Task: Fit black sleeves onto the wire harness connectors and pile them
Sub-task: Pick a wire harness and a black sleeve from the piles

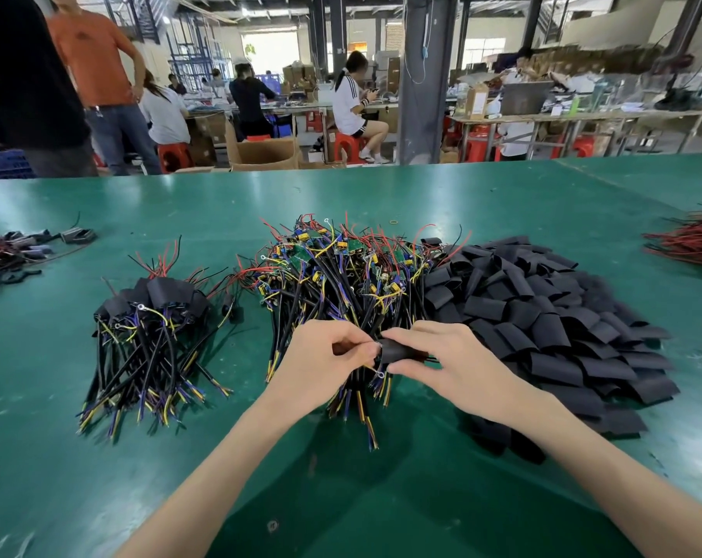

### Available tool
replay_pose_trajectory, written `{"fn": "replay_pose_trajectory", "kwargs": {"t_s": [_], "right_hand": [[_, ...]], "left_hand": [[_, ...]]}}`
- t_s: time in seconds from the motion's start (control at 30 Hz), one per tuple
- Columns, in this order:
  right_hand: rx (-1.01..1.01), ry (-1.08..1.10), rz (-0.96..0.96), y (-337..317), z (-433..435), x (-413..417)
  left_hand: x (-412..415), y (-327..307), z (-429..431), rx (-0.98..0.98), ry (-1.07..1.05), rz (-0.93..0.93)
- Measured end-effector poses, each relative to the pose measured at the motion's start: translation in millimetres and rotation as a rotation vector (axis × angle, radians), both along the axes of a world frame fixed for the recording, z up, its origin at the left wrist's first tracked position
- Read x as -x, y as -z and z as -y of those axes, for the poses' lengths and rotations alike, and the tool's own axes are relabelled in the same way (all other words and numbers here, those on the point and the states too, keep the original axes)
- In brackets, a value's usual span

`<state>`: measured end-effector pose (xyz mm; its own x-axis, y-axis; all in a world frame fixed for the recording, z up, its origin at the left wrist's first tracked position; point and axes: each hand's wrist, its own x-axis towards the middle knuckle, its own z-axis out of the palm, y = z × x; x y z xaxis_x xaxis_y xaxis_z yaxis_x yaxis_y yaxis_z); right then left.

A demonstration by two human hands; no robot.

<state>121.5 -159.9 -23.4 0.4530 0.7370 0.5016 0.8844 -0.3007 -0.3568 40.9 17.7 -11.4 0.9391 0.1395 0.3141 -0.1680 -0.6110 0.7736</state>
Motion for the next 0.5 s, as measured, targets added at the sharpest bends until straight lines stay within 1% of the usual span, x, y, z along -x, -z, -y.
{"fn": "replay_pose_trajectory", "kwargs": {"t_s": [0.1, 0.17, 0.2, 0.23, 0.3, 0.37, 0.43, 0.5], "right_hand": [[-0.037, -0.015, -0.083, 4, -2, 1], [-0.042, 0.012, -0.148, 4, 3, -4], [-0.045, 0.056, -0.139, 3, 7, -9], [-0.055, 0.115, -0.106, 2, 11, -15], [-0.097, 0.251, -0.032, 1, 18, -28], [-0.110, 0.373, -0.021, 1, 21, -37], [-0.081, 0.470, -0.021, 4, 22, -43], [-0.024, 0.563, 0.017, 8, 24, -47]], "left_hand": [[1, -2, -1, -0.027, -0.022, 0.038], [1, -10, -11, -0.027, -0.100, 0.102], [0, -15, -21, -0.008, -0.170, 0.154], [0, -19, -33, 0.020, -0.264, 0.217], [1, -24, -64, 0.064, -0.516, 0.346], [4, -24, -95, 0.089, -0.778, 0.409], [10, -19, -121, 0.069, -0.989, 0.361], [15, -11, -139, -0.052, -1.127, 0.153]]}}
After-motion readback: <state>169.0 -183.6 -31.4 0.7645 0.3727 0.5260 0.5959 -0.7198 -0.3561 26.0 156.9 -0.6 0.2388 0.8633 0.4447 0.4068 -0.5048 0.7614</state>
